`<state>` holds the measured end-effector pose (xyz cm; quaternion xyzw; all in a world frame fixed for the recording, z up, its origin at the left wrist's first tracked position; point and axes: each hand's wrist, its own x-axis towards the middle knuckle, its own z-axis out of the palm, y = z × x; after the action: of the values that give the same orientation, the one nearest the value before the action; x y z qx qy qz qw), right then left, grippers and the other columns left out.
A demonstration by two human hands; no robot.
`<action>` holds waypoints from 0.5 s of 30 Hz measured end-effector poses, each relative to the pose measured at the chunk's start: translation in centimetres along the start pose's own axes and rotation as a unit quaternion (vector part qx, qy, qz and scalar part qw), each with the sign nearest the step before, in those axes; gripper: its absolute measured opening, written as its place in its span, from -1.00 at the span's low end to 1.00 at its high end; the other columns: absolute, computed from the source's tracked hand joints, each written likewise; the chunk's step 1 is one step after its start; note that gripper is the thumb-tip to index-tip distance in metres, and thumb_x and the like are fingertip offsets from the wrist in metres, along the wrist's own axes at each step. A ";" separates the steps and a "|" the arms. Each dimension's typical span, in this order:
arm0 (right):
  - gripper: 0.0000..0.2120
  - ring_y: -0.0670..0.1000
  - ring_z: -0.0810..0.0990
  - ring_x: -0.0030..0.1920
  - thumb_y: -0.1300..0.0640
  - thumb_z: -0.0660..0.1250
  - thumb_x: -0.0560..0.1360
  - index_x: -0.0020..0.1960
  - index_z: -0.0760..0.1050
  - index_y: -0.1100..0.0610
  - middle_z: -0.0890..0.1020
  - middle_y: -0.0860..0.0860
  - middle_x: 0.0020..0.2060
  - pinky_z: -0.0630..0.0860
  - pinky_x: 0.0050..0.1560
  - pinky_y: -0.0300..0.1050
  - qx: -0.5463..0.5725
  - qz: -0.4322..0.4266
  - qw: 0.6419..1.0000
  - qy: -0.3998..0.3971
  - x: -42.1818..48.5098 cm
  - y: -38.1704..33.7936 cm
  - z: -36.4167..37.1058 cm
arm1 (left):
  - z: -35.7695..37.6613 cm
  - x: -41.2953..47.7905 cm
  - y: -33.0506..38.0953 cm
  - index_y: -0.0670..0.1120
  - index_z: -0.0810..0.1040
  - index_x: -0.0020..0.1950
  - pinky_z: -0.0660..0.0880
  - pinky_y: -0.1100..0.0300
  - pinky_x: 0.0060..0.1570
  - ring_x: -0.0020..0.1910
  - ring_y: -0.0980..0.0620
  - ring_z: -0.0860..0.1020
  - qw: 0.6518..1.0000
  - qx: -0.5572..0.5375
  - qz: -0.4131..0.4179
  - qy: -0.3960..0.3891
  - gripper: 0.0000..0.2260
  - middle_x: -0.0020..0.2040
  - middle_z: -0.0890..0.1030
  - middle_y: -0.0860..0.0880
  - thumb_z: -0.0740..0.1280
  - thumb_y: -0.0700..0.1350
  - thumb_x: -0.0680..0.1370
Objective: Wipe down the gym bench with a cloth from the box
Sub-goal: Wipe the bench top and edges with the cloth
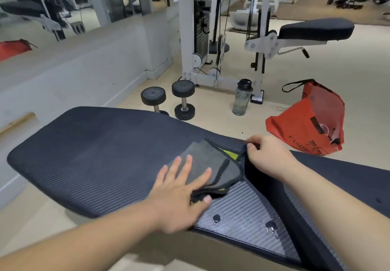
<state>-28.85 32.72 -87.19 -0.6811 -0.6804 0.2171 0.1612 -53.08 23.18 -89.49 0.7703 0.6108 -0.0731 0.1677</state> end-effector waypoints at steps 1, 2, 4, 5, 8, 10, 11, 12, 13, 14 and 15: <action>-0.69 0.15 0.61 0.28 0.11 0.21 0.63 0.28 0.63 0.08 0.70 0.07 0.24 0.54 0.30 0.04 0.004 0.000 1.000 0.001 0.0 0.1 -0.1 | -0.9 1.5 -0.8 0.43 -0.27 0.52 -0.32 -0.13 0.56 0.56 -0.07 -0.45 1.000 0.004 -0.012 0.002 -0.43 0.59 -0.42 0.01 -0.09 0.39 0.57; -0.68 0.13 0.60 0.31 0.12 0.21 0.64 0.32 0.62 0.09 0.69 0.06 0.27 0.52 0.33 0.01 0.009 -0.002 1.000 0.002 -0.1 0.2 -0.2 | -1.6 3.3 -1.4 0.42 -0.25 0.53 -0.30 -0.13 0.56 0.58 -0.08 -0.41 0.999 -0.003 -0.037 0.003 -0.43 0.61 -0.38 -0.01 -0.10 0.39 0.57; -0.66 0.11 0.59 0.33 0.14 0.22 0.64 0.35 0.60 0.10 0.67 0.05 0.30 0.48 0.33 -0.05 0.014 -0.002 1.000 0.003 -0.4 0.4 -0.6 | -2.7 6.6 -1.3 0.39 -0.21 0.56 -0.30 -0.17 0.56 0.60 -0.13 -0.37 0.994 -0.035 -0.100 0.008 -0.42 0.64 -0.34 -0.05 -0.11 0.39 0.56; -0.67 0.11 0.59 0.33 0.14 0.21 0.65 0.35 0.60 0.10 0.67 0.05 0.29 0.48 0.32 -0.05 0.014 0.001 1.000 0.002 -0.5 0.5 -0.8 | -2.8 7.8 -0.8 0.38 -0.21 0.56 -0.31 -0.19 0.55 0.59 -0.16 -0.37 0.991 -0.047 -0.124 0.015 -0.41 0.64 -0.34 -0.07 -0.11 0.39 0.56; -0.68 0.13 0.61 0.28 0.13 0.21 0.63 0.30 0.63 0.08 0.69 0.05 0.25 0.53 0.27 0.00 -0.018 0.012 1.000 -0.019 -0.8 1.6 -1.4 | -1.7 8.0 2.2 0.36 -0.22 0.57 -0.34 -0.22 0.53 0.58 -0.19 -0.41 0.990 -0.056 -0.123 0.038 -0.39 0.62 -0.37 -0.11 -0.10 0.39 0.55; -0.67 0.12 0.60 0.30 0.14 0.21 0.63 0.31 0.63 0.09 0.69 0.05 0.26 0.52 0.28 -0.03 -0.023 0.012 0.999 -0.031 -0.9 2.3 -1.7 | -0.4 5.8 3.8 0.39 -0.24 0.55 -0.37 -0.19 0.53 0.56 -0.16 -0.45 0.997 -0.036 -0.057 0.035 -0.41 0.61 -0.40 -0.08 -0.10 0.38 0.56; -0.67 0.10 0.59 0.32 0.16 0.21 0.64 0.33 0.62 0.09 0.68 0.04 0.29 0.49 0.30 -0.06 -0.015 0.011 0.999 -0.035 -0.9 2.5 -1.9 | -0.1 4.8 4.0 0.42 -0.26 0.53 -0.38 -0.17 0.53 0.55 -0.13 -0.48 0.999 -0.027 -0.019 0.024 -0.42 0.60 -0.42 -0.05 -0.10 0.39 0.56; -0.66 0.09 0.58 0.35 0.17 0.21 0.64 0.35 0.61 0.08 0.67 0.03 0.31 0.47 0.32 -0.07 -0.006 0.009 0.999 -0.037 -1.0 2.6 -2.1 | -0.2 4.2 3.7 0.44 -0.27 0.52 -0.38 -0.15 0.53 0.54 -0.09 -0.49 1.000 -0.020 0.011 0.007 -0.43 0.59 -0.43 -0.01 -0.09 0.39 0.57; -0.65 0.08 0.56 0.37 0.19 0.20 0.65 0.37 0.60 0.08 0.66 0.02 0.33 0.44 0.34 -0.09 0.003 0.011 0.999 -0.038 -1.0 2.7 -2.3 | -0.8 4.4 3.0 0.45 -0.26 0.52 -0.37 -0.13 0.54 0.55 -0.07 -0.47 1.000 -0.010 0.027 -0.009 -0.44 0.59 -0.43 0.01 -0.09 0.38 0.57; -0.63 0.08 0.55 0.38 0.21 0.20 0.65 0.39 0.59 0.08 0.65 0.03 0.34 0.42 0.35 -0.10 0.012 0.014 0.999 -0.036 -1.0 2.8 -2.5 | -1.5 5.3 2.2 0.45 -0.25 0.52 -0.35 -0.11 0.55 0.57 -0.05 -0.44 0.999 0.001 0.025 -0.022 -0.44 0.60 -0.40 0.02 -0.08 0.38 0.57; -0.63 0.08 0.55 0.40 0.23 0.19 0.65 0.40 0.58 0.10 0.64 0.03 0.35 0.40 0.36 -0.12 0.021 0.016 0.999 -0.034 -1.1 2.9 -2.7 | -2.4 6.7 1.6 0.45 -0.23 0.52 -0.33 -0.10 0.56 0.58 -0.06 -0.41 1.000 0.005 0.008 -0.029 -0.44 0.62 -0.38 0.01 -0.08 0.39 0.57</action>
<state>-24.92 31.78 -86.33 -0.6808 -0.6697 0.2566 0.1487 -50.16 29.84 -89.09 0.7736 0.5992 -0.0968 0.1819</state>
